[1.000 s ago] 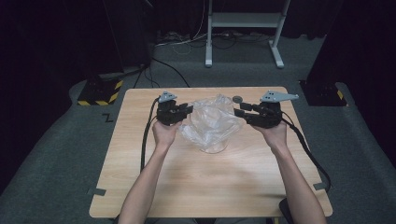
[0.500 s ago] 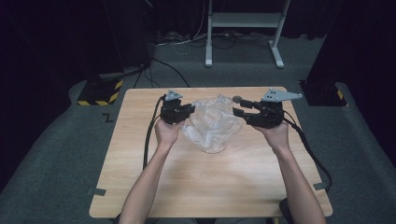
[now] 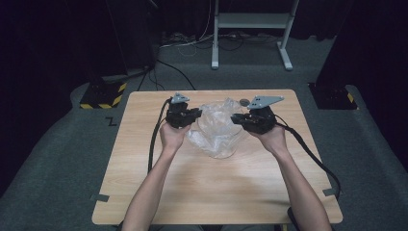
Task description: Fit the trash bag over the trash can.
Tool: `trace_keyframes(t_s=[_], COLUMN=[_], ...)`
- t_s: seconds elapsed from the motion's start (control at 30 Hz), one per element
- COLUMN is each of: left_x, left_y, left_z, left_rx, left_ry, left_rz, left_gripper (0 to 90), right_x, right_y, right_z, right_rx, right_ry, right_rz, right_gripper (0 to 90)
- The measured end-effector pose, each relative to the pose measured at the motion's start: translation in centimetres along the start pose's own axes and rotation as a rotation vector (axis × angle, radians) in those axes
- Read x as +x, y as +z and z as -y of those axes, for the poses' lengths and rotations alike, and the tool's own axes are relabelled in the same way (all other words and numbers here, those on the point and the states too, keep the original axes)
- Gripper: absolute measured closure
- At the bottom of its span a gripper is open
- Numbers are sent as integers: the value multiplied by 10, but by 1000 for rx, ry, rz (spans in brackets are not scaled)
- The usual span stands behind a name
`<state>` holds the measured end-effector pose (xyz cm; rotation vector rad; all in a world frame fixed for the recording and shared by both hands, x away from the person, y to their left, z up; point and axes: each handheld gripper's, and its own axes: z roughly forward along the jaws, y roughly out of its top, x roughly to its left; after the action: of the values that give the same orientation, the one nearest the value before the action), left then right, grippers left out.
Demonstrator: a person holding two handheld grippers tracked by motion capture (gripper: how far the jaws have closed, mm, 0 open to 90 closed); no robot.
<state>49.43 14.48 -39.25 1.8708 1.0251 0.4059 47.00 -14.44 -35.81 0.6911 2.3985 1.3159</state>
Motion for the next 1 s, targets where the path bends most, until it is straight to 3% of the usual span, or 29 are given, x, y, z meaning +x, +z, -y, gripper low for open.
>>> trace_keyframes(t_s=[0.17, 0.27, 0.4, 0.63, 0.73, 1.0], left_x=[1, 0, 1, 0, 0, 4], left_y=[-1, -3, -6, -5, -4, -4], left_z=[0, 0, 0, -1, -1, 0], left_rx=[1, -6, -8, -15, -31, -48], left_ry=[1, 4, 23, 34, 27, 16], left_rz=[1, -4, -17, -28, -31, -16], left_gripper=[791, 760, 735, 806, 852, 862], right_x=[-9, -18, -31, -47, -54, -61], right_y=[1, 3, 12, 26, 30, 31], right_z=[1, 4, 7, 11, 14, 20], right_rx=[-47, -85, -77, -66, -69, -83], right_ry=[31, 75, 110, 161, 200, 231], right_rz=[52, 95, 149, 206, 211, 214], right_gripper=[900, 900, 900, 900, 900, 900])
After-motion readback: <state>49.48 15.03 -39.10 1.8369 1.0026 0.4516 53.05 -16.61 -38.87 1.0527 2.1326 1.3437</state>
